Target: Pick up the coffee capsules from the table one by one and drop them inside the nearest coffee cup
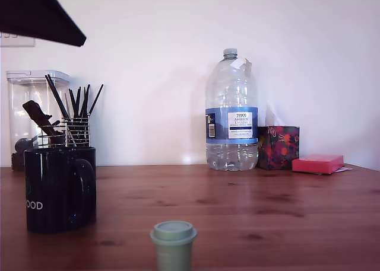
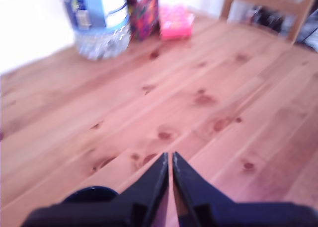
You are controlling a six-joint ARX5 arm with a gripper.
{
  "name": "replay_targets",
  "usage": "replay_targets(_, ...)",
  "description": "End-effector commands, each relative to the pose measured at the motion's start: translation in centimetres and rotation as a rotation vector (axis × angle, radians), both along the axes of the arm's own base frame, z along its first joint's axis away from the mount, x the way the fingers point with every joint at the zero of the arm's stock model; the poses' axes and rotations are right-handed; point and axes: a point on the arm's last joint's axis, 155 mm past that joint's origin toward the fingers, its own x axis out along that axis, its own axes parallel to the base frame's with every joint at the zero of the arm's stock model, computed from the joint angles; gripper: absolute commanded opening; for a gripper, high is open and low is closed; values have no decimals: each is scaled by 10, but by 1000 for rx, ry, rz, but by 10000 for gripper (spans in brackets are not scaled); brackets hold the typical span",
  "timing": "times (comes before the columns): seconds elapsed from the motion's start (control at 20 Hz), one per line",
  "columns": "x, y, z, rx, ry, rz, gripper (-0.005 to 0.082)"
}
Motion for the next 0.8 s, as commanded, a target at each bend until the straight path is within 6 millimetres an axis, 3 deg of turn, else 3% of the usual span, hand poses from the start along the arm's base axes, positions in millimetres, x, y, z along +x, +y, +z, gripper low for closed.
replay_targets(0.0, -10, -1, -31, 23, 28, -28, -21)
replay_targets(0.2, -31, -13, -55, -15, -2, -114, -21)
replay_targets(0.35, -49, -20, -85, -6, 25, -177, -21)
replay_targets(0.6, -69, -15, -130, 38, 108, -202, -21)
replay_targets(0.75, -78, -17, -142, 54, 146, -223, -21)
